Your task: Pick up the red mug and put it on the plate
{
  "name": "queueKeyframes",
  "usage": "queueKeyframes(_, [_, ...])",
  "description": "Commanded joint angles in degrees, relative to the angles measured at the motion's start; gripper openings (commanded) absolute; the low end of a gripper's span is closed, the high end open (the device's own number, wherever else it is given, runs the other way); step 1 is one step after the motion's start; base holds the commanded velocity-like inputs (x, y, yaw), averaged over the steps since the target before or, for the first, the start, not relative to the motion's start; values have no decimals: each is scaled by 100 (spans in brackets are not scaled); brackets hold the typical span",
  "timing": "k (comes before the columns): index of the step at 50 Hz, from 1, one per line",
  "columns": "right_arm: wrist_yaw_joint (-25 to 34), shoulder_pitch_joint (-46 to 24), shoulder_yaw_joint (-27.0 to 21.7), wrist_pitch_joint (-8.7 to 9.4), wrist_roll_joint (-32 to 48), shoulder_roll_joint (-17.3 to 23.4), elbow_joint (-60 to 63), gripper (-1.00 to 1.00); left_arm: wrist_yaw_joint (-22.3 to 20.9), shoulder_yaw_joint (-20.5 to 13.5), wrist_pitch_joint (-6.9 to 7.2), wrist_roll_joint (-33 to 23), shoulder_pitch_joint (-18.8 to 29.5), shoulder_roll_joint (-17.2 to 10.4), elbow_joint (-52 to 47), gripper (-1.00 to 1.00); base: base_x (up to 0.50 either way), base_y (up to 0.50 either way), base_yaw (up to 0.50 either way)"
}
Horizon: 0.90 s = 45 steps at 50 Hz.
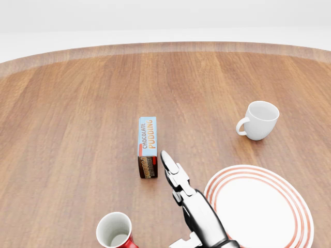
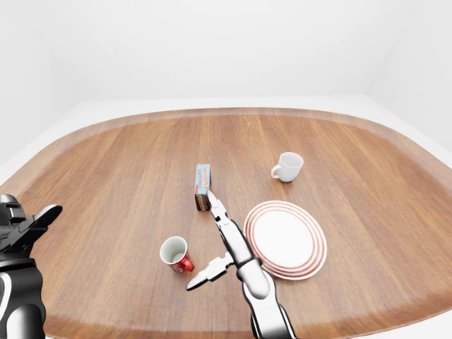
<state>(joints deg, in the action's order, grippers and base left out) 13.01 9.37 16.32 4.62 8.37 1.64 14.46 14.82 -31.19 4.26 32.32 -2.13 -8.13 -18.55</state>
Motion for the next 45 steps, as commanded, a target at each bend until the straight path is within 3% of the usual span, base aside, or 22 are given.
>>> queueKeyframes(1, [-23,49,545,-122,459,-32,-604,100,-3,13,-14,-9,7,-2,19,100,0,0,0])
queueKeyframes(5, [-63,28,635,-228,565,-64,-821,100,-7,19,-22,-15,6,3,26,100,0,0,0])
queueKeyframes(11, [-47,-22,728,-179,699,-108,-867,100,-15,18,-30,-15,1,4,32,100,0,0,0])
queueKeyframes(16, [-98,-111,832,-281,854,-183,-1143,100,-11,22,-22,-17,-11,11,13,100,0,0,0])
queueKeyframes(26, [-98,-299,853,-308,1043,-335,-1448,100,2,26,-10,-23,0,11,8,100,0,0,0])
queueKeyframes(37, [-166,-664,688,-569,1031,-606,-2245,100,-8,56,-49,-46,13,13,58,100,0,0,0])
queueKeyframes(40, [-134,-788,655,-542,1095,-699,-2405,100,23,49,19,-30,2,8,-30,100,0,0,0])
queueKeyframes(45, [-98,-964,580,-547,1167,-815,-2650,100,-3,49,-18,-46,12,14,23,100,0,0,0])
